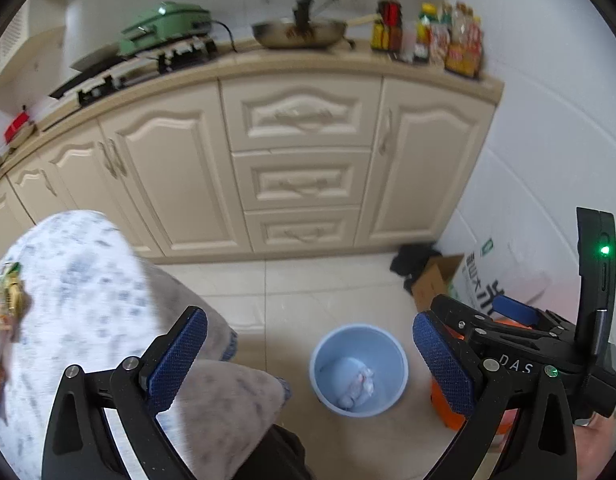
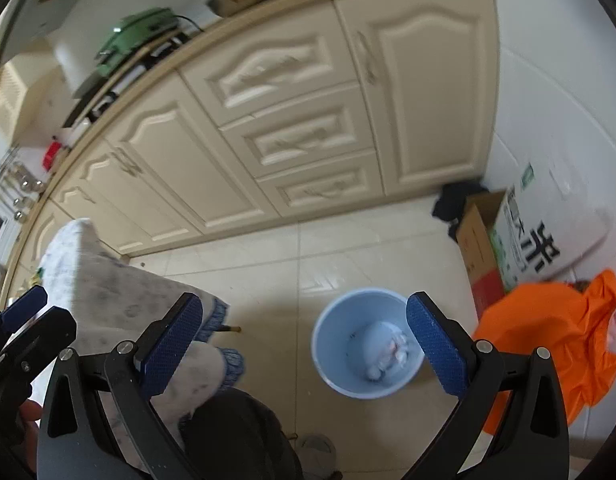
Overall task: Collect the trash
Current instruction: 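Open both tools over the blue bin to drop the bag and tissue, then move both tools back to the trash pile on the table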
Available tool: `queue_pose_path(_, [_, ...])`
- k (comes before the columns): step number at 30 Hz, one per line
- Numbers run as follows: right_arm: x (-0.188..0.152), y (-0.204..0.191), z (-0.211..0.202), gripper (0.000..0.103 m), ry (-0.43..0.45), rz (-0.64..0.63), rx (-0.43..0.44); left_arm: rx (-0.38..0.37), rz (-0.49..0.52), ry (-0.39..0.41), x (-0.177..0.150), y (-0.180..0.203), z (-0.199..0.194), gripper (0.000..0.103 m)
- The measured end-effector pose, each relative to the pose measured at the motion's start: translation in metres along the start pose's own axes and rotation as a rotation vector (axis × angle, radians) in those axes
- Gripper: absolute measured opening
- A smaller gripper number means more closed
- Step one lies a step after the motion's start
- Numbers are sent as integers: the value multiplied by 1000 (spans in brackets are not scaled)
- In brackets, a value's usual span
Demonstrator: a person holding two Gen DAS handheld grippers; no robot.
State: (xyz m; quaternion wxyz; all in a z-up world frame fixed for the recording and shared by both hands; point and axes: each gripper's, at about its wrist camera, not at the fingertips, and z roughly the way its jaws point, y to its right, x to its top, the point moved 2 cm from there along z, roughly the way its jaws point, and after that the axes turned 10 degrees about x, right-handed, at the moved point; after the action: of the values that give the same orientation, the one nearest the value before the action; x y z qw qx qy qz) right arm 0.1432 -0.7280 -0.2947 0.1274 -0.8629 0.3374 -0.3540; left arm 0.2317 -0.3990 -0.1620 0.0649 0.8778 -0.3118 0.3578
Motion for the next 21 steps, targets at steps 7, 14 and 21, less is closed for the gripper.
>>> queue_pose_path(7, [4, -77, -21, 103, 49, -121, 50, 36, -96, 84, -27, -71, -68, 102])
queue_pose_path(14, [-6, -175, -43, 103, 111, -261, 166, 138, -219, 198, -72, -149, -145, 102])
queue_pose_path(21, [-29, -267, -50, 103, 102, -414, 278, 245, -304, 231, -128, -212, -208, 102])
